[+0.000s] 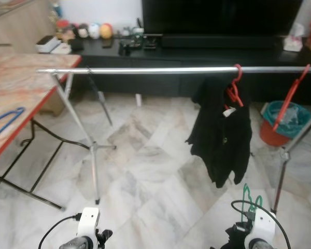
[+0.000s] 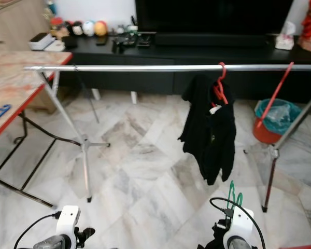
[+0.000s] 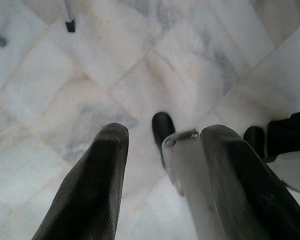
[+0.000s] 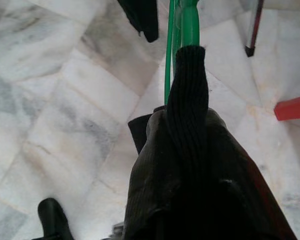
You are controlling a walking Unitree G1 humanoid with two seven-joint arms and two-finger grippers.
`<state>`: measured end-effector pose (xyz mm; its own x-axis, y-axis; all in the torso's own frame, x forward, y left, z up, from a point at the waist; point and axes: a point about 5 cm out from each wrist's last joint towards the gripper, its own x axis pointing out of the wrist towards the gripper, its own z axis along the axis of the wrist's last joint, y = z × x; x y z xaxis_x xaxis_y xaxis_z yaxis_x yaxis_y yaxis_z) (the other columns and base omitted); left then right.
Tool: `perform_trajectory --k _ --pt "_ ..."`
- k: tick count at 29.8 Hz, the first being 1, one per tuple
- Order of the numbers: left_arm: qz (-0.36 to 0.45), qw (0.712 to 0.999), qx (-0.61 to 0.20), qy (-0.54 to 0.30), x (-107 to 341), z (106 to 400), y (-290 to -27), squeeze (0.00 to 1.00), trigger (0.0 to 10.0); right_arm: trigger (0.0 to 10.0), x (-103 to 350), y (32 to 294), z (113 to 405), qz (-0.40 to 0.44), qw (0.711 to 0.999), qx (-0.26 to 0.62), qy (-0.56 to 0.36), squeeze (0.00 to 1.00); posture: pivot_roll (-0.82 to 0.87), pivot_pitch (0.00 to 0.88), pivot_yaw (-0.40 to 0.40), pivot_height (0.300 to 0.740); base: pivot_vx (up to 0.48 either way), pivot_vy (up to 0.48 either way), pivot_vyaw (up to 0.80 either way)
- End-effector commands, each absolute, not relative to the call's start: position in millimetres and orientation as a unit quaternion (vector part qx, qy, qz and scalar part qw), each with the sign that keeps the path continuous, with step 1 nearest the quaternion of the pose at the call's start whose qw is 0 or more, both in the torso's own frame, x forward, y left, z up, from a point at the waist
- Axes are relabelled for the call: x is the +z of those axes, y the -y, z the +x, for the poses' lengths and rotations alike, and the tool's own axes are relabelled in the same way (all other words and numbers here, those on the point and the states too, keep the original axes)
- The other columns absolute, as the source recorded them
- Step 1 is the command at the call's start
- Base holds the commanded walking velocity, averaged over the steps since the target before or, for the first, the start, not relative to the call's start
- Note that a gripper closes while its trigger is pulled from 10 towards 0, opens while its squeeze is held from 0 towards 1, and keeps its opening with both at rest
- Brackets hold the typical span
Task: Hang hanger
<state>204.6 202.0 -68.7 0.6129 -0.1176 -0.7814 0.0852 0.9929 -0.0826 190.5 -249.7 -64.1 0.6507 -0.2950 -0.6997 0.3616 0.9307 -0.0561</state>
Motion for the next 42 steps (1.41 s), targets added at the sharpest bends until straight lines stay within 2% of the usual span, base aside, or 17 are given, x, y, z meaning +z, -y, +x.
perform_trajectory --k 1,29,34,42 --pt "-0.013 0.895 -0.053 -0.442 -70 201 -206 0.00 10.0 10.0 -64 250 190 0.049 0.908 -0.186 -0.373 0.00 -0.02 0.001 0.063 0.740 -0.319 0.000 0.00" --pt "-0.017 0.895 -0.051 -0.443 -71 199 -206 0.00 10.0 10.0 -59 253 198 0.049 0.913 -0.190 -0.357 0.00 -0.02 0.021 0.058 0.740 -0.316 0.000 0.00" --pt "-0.017 0.895 -0.049 -0.444 -71 199 -207 0.00 10.0 10.0 -57 253 201 0.050 0.916 -0.190 -0.351 0.00 -0.01 0.023 0.057 0.740 -0.316 0.000 -0.50" --pt "-0.013 0.893 -0.047 -0.447 -72 196 -208 0.00 10.0 10.0 -57 251 201 0.045 0.916 -0.186 -0.353 0.00 -0.01 0.026 0.055 0.740 -0.316 0.000 0.00"
